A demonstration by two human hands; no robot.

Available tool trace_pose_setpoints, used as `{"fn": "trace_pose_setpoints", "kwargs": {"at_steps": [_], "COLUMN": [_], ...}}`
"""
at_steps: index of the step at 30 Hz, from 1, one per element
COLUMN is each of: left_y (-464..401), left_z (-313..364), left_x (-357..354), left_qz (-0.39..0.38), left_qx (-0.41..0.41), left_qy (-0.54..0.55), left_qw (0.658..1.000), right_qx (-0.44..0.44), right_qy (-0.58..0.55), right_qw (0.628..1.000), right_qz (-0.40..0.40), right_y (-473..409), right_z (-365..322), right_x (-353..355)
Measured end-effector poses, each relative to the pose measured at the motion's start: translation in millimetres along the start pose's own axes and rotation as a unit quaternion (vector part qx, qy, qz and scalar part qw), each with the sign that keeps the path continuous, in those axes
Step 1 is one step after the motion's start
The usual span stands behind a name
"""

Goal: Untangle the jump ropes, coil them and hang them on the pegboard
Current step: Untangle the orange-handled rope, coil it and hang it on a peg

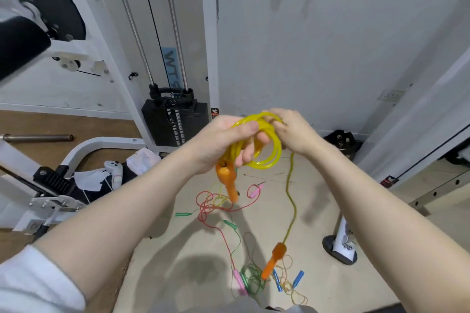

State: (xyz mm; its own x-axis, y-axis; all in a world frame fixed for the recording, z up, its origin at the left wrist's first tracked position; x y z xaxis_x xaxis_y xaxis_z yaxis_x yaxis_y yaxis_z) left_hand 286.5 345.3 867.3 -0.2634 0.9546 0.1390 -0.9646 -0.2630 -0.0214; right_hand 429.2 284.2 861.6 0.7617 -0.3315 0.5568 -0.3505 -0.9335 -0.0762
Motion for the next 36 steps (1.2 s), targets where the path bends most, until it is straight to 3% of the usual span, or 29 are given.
{"fn": "trace_pose_setpoints", "kwargs": {"at_steps": [2, 4, 6, 8, 10, 13, 15, 18, 21, 23, 26, 28, 30, 36], "left_y": [1.2, 1.8, 3.5, 6.9, 7.5, 7.9, 8.5, 17.1, 36.8, 43.9, 49.9, 53.6, 55.1, 47.1], "left_z": [6.4, 8.3, 3.9, -3.6, -11.9, -26.8, -37.4, -44.2, -31.8, -19.0, 1.9, 11.6, 19.4, 13.3], "left_x": [3.2, 8.7, 23.3, 41.6, 54.8, 61.8, 68.0, 71.4, 59.0, 50.2, 40.1, 38.7, 41.1, 64.6], "left_qz": [0.001, 0.044, 0.125, 0.217, 0.277, 0.28, 0.264, 0.246, 0.22, 0.197, 0.116, 0.079, 0.082, 0.25], "left_qx": [-0.035, -0.041, -0.031, -0.017, -0.003, 0.027, 0.058, 0.056, 0.074, 0.092, 0.098, 0.078, 0.043, 0.017], "left_qy": [0.017, 0.034, 0.06, 0.041, -0.068, -0.223, -0.288, -0.361, -0.228, -0.188, -0.132, -0.055, 0.004, 0.134], "left_qw": [0.999, 0.998, 0.99, 0.975, 0.958, 0.933, 0.919, 0.898, 0.946, 0.958, 0.98, 0.992, 0.996, 0.959], "right_qx": [-0.03, -0.055, -0.082, -0.093, -0.082, -0.031, 0.025, 0.122, 0.14, 0.116, 0.069, 0.048, 0.033, -0.081], "right_qy": [-0.078, -0.125, -0.04, 0.119, 0.214, 0.259, 0.249, 0.22, 0.116, 0.033, -0.107, -0.19, -0.184, -0.052], "right_qw": [0.994, 0.986, 0.989, 0.972, 0.943, 0.914, 0.919, 0.95, 0.982, 0.992, 0.988, 0.978, 0.982, 0.986], "right_qz": [-0.076, -0.093, -0.113, -0.182, -0.242, -0.311, -0.306, -0.182, -0.052, 0.024, 0.082, 0.069, 0.037, -0.133], "right_y": [6.0, 8.3, 4.9, 7.4, 14.6, 22.4, 20.0, 12.0, 3.8, -1.1, -5.8, -7.8, -7.9, 8.9], "right_z": [-3.4, -7.3, -3.8, 0.3, -2.3, -28.2, -51.0, -77.5, -82.2, -73.3, -59.9, -55.2, -50.5, -25.1], "right_x": [-28.5, -48.2, -56.8, -65.5, -78.3, -91.6, -87.4, -66.0, -39.3, -26.9, -25.3, -35.7, -51.3, -113.5]}}
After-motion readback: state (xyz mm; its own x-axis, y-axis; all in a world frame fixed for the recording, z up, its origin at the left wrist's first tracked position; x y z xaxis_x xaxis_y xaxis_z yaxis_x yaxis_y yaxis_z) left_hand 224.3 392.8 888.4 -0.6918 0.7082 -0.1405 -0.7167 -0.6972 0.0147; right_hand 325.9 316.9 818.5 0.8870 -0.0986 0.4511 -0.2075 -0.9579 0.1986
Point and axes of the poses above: each hand's wrist, its own y-axis away from the middle knuckle, its own x-axis out of the back of the hand, z = x × y, the point moved 3 cm from there along -y, towards the middle knuckle, and after that the axes turned 14 degrees about -y, right-handed, at the moved point
